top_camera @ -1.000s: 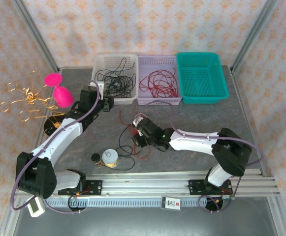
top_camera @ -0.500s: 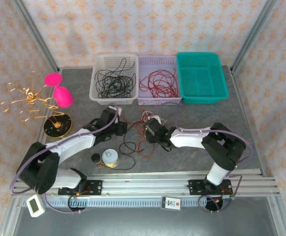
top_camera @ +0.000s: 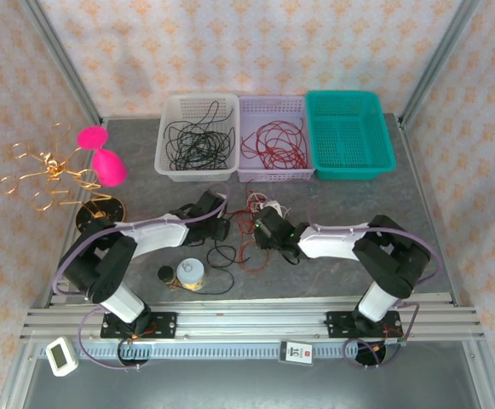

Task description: Untangle the cables

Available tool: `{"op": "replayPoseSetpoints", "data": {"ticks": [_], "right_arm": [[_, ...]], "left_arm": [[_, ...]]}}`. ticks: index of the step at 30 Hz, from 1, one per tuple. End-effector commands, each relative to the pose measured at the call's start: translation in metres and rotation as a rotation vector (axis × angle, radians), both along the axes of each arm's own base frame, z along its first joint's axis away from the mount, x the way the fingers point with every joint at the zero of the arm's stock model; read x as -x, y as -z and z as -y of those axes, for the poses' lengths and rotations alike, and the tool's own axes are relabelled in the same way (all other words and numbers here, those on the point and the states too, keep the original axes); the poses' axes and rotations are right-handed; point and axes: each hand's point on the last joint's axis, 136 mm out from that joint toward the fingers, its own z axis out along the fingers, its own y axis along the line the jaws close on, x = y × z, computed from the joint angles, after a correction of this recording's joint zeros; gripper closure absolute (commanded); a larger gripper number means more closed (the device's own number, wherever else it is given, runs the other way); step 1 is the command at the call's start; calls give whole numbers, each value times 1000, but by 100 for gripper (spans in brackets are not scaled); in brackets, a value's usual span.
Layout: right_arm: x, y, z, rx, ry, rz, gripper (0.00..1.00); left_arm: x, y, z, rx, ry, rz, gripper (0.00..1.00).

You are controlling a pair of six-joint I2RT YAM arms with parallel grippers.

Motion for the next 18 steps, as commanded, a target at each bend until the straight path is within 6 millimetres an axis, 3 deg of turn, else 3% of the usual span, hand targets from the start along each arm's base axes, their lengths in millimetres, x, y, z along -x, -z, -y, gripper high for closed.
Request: {"op": "replayPoseSetpoints", "data": {"ticks": [1,11,14,18], "right_arm": [[2,-2,10,-3,33,7,61],[0,-8,13,-2,44,31,61],[-2,-12,15,-3,50,46,61],[-4,-18,19,4,63,74,61]], "left_arm": [[-6,-1,-1,-62,6,-2,57],[-4,16,-9,-201,8,-79,57],[-2,17,-2,-202,33,-91,66],[-3,12,5,-187,40,-79,88]]}}
